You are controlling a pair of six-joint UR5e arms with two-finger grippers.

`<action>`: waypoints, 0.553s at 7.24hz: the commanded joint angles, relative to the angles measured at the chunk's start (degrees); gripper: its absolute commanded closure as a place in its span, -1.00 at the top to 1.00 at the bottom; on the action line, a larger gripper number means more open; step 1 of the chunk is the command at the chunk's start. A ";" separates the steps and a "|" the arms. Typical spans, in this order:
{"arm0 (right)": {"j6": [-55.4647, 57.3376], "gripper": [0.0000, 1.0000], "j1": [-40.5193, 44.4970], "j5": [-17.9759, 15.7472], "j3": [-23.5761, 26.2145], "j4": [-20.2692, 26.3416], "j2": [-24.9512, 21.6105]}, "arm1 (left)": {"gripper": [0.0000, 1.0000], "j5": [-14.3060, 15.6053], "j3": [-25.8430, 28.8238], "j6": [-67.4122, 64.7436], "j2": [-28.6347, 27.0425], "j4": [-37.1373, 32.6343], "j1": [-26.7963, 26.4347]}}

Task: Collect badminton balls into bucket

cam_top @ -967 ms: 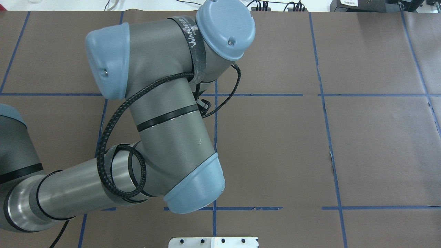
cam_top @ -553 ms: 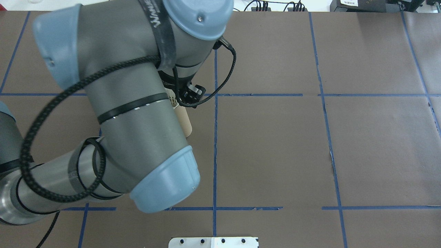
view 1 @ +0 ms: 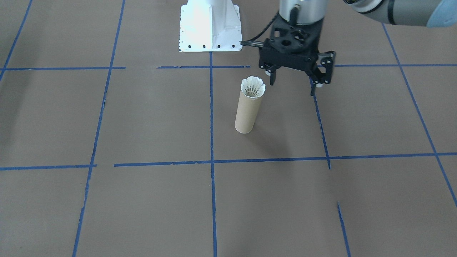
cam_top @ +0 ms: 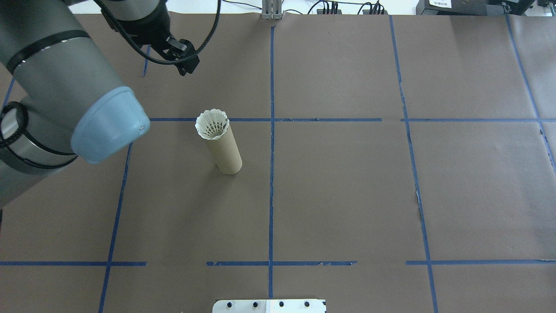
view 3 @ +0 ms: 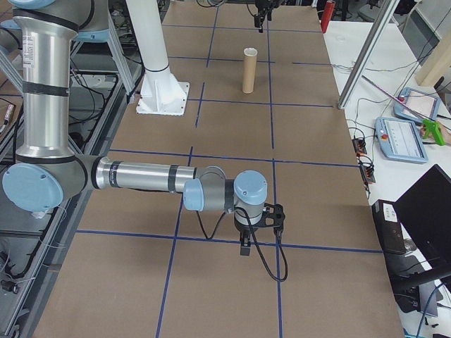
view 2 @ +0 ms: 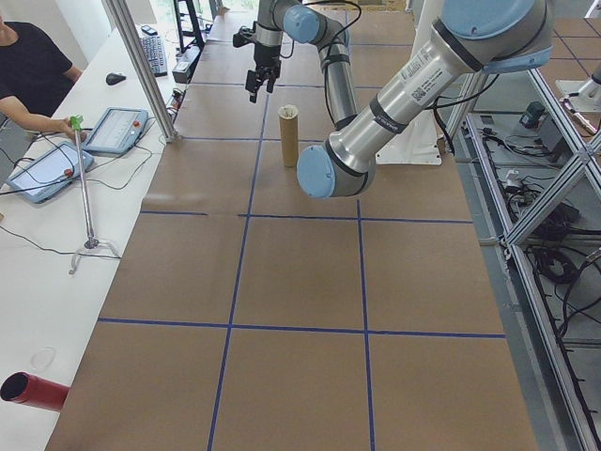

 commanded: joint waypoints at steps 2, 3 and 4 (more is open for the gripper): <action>-0.01 1.00 0.00 -0.09 -0.07 0.00 0.00 | 1.00 -3.63 0.49 6.32 14.13 -17.56 -5.23; -0.01 1.00 0.00 0.00 -0.07 0.00 0.00 | 1.00 -7.12 1.63 10.18 16.52 -18.29 -7.76; -0.01 1.00 0.00 0.00 -0.07 0.00 0.00 | 1.00 -11.24 4.07 14.05 17.24 -18.12 -10.83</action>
